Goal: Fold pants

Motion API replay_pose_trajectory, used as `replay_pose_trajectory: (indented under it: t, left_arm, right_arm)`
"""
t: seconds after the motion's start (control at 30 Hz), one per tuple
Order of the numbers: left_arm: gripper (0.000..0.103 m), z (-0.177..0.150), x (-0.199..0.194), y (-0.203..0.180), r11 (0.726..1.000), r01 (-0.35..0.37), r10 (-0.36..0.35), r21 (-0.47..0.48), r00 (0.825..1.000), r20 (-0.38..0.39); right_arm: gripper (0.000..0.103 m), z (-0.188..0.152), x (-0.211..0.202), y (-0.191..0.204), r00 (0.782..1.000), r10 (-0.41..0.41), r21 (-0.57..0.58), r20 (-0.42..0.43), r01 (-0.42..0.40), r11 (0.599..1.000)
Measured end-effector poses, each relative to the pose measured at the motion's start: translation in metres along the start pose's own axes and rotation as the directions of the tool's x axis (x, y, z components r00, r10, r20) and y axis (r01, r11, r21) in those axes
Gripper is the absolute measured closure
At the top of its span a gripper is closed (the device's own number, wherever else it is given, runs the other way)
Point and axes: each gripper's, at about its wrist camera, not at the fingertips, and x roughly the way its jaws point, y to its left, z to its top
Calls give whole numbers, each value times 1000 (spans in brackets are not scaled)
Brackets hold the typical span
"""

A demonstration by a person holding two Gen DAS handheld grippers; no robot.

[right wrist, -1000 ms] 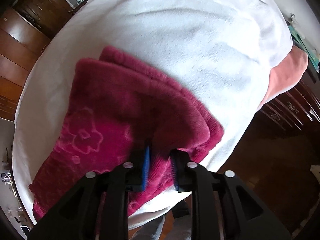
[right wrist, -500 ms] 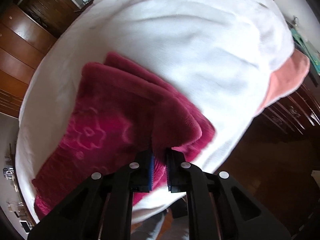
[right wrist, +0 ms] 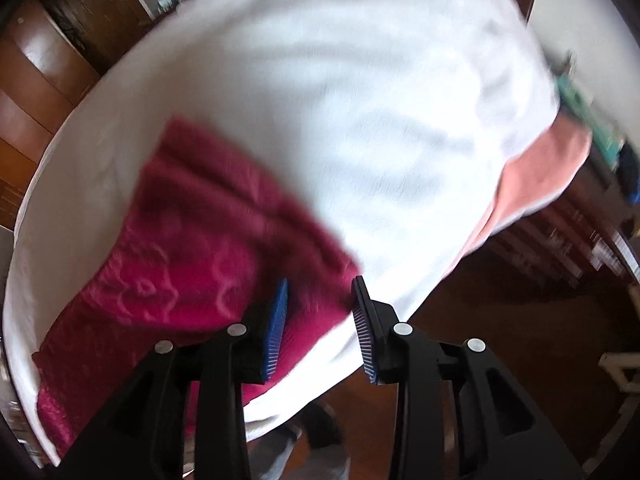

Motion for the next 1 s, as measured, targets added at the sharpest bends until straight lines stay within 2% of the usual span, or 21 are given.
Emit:
replay_pose_trajectory:
  t: [0.1, 0.23, 0.33, 0.4, 0.47, 0.53, 0.6, 0.8, 0.9, 1.0]
  left_arm:
    - [51, 1, -2, -12, 1000, 5, -5, 10, 1000, 11]
    - [50, 1, 2, -26, 1000, 3, -3, 17, 1000, 2]
    - [49, -1, 1, -41, 999, 1, -2, 43, 1000, 7]
    - [44, -3, -1, -49, 998, 4, -4, 58, 1000, 14]
    - [43, -4, -4, -55, 998, 11, -12, 57, 1000, 21]
    - [43, -4, -8, -55, 999, 15, -17, 51, 1000, 23]
    - [43, -5, -11, -57, 999, 13, -15, 51, 1000, 27]
    - [43, -7, -15, -58, 998, -4, 2, 64, 1000, 25]
    - [43, -8, -14, -68, 996, -7, 5, 89, 1000, 18]
    - [43, -4, -12, -76, 992, -11, 10, 123, 1000, 14]
  right_arm:
    - [70, 12, -17, 19, 998, 48, -115, 48, -42, 993]
    - [70, 33, -15, 62, 990, 127, -258, 57, -109, 960]
    - [65, 48, 6, 86, 990, 141, -325, 25, -125, 937]
    - [63, 55, 27, 97, 991, 134, -373, -17, -131, 918]
    - [64, 51, 38, 109, 993, 111, -401, -40, -118, 908]
    - [85, 51, 42, 107, 995, 90, -422, -41, -98, 901]
    - [91, 52, 39, 106, 996, 83, -420, -26, -86, 903]
    - [93, 62, 21, 110, 995, 37, -420, 91, 5, 907]
    - [93, 60, 31, 114, 994, -3, -447, 109, 52, 893]
    - [90, 54, 45, 120, 991, -45, -497, 123, 101, 862]
